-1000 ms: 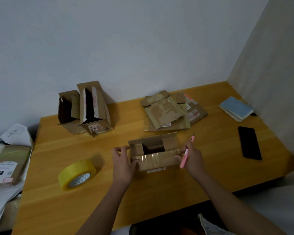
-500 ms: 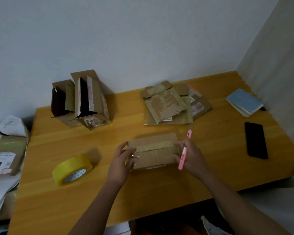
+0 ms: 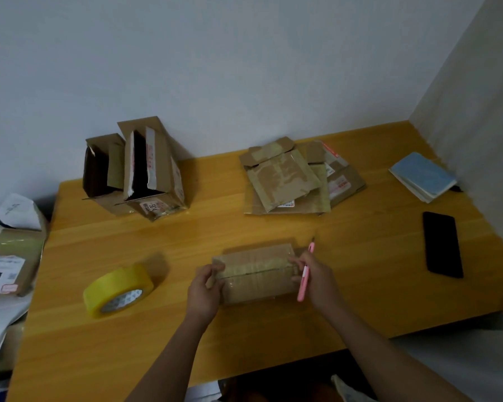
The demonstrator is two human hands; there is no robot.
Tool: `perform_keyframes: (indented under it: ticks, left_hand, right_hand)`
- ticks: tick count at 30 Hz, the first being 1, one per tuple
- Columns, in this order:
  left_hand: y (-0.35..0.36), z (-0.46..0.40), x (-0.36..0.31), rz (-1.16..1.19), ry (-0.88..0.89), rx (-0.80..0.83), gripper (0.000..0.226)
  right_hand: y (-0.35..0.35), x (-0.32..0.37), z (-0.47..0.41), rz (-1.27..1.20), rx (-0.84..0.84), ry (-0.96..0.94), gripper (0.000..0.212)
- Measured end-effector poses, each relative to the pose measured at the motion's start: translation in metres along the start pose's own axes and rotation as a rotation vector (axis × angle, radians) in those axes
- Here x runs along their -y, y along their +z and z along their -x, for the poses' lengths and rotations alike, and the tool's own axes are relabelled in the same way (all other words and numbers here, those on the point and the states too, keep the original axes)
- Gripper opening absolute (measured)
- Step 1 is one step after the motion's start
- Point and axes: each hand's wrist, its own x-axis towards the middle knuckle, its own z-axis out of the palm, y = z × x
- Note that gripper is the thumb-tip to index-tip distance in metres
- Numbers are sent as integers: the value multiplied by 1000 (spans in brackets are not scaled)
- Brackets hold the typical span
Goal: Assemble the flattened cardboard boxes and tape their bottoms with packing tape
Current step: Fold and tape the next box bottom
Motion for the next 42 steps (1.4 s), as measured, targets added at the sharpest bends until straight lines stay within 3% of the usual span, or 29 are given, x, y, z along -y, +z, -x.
perform_keyframes:
  ticks: [4,6,9,12,15,18,21,24,27,30,33,37,42]
  left_hand:
    - [-4,3,-1,58,16,-99,29]
    - [-4,6,1,124,-9,-148,26]
    - [-4,5,8,246,-98,-158,22]
    - [-5,1,11,381,-191,-156,20]
    - [-2,-3,9,413,-240,-179,19]
    - [1,-2,4,341,-237,-236,15]
    - [0,-1,2,324,-258,-238,15]
    - [-1,-1,-5,242,-230,-239,16]
    - [1,3,-9,-106,-91,-227,19]
    - [-3,4,-7,-152,-78,-174,23]
    - [-17,3,-12,-224,-74,-62,30]
    - [-38,3,-24,-269,58,44,37]
    - [-79,6,-22,-267,197,-88,24]
  right_hand:
    - [-2,6,-4,-61,36,3,55]
    - [2,1,-6,-71,24,-3,50]
    - [7,-7,0,58,-27,-38,18]
    - [10,-14,-5,-36,-42,-42,13]
    - [14,-17,-4,33,-74,-47,13]
    - [18,-22,-2,-15,26,-43,36]
    - [19,-25,3,-35,121,-13,44]
    - [19,-24,0,-13,63,-63,39]
    - [14,-16,-7,107,-15,-88,23]
    - [10,1,-10,177,-92,-81,12]
    - [13,17,-12,138,-171,-69,19]
    - [27,41,-12,62,-210,-68,38]
    - [58,88,-8,-38,-226,-134,44]
